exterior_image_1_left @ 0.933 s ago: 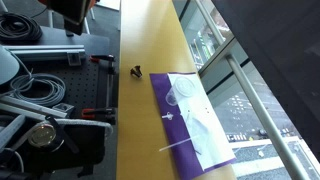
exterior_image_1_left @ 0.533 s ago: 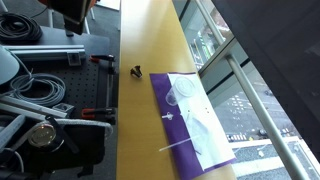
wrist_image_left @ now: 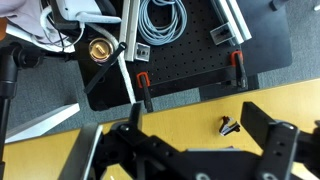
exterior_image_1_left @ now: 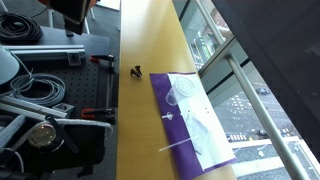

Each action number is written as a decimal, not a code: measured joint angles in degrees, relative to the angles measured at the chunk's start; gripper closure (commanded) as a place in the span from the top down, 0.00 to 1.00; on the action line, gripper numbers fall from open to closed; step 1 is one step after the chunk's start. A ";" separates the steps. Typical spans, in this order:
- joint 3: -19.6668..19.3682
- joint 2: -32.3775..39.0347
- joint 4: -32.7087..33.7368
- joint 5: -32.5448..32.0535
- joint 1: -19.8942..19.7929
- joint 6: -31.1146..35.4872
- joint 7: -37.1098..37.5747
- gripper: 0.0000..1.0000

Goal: Put the straw in the cup

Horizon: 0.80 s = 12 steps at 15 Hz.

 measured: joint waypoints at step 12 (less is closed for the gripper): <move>0.23 3.24 -0.99 0.00 0.24 9.84 -0.27 1.00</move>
